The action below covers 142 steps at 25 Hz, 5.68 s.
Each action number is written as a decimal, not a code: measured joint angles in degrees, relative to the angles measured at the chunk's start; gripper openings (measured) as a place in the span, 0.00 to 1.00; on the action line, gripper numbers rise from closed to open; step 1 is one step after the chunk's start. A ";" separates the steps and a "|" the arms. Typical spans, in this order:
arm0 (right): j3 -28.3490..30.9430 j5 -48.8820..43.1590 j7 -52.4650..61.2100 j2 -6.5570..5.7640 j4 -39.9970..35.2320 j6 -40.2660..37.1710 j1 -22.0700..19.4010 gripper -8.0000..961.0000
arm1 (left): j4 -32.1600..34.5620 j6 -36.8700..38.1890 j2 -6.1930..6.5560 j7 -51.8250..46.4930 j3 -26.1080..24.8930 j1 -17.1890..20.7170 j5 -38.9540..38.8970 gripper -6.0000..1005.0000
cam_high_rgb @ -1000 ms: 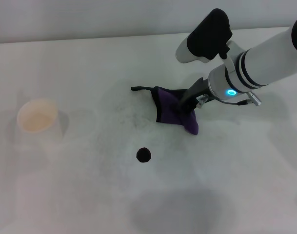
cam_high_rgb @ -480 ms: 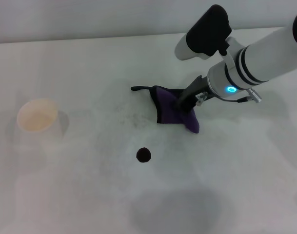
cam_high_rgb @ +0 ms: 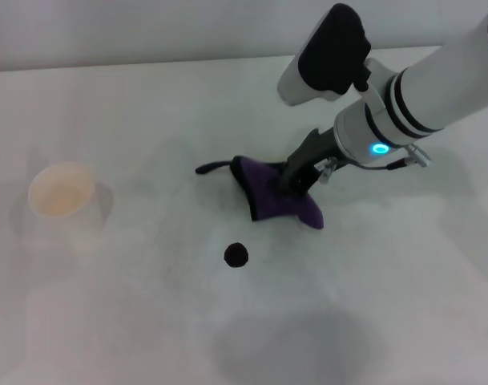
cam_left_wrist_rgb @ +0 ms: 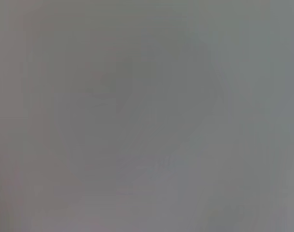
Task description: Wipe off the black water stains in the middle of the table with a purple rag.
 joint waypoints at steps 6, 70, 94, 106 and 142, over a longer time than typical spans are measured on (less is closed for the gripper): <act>-1.11 1.42 -3.50 0.37 6.75 6.10 -3.24 0.11 | 0.46 0.34 0.03 0.00 -0.05 -0.01 -0.06 0.88; -8.79 23.04 -24.33 0.54 -14.09 -23.15 0.15 0.11 | 0.79 0.86 0.04 -0.02 -0.14 -2.51 -0.53 0.88; 7.62 21.77 -29.37 -0.19 -11.36 -17.45 -6.44 0.21 | 1.50 0.70 0.13 -0.02 -1.37 -2.12 -0.52 0.88; 25.53 48.61 -46.58 -0.21 -13.18 -10.38 -12.43 0.72 | 1.49 0.79 0.19 -0.02 -1.46 -2.60 -0.52 0.88; 37.74 99.51 -111.80 0.72 -45.33 -4.30 -15.16 0.87 | -0.14 -4.39 -0.53 -0.69 -1.30 -1.73 -0.52 0.88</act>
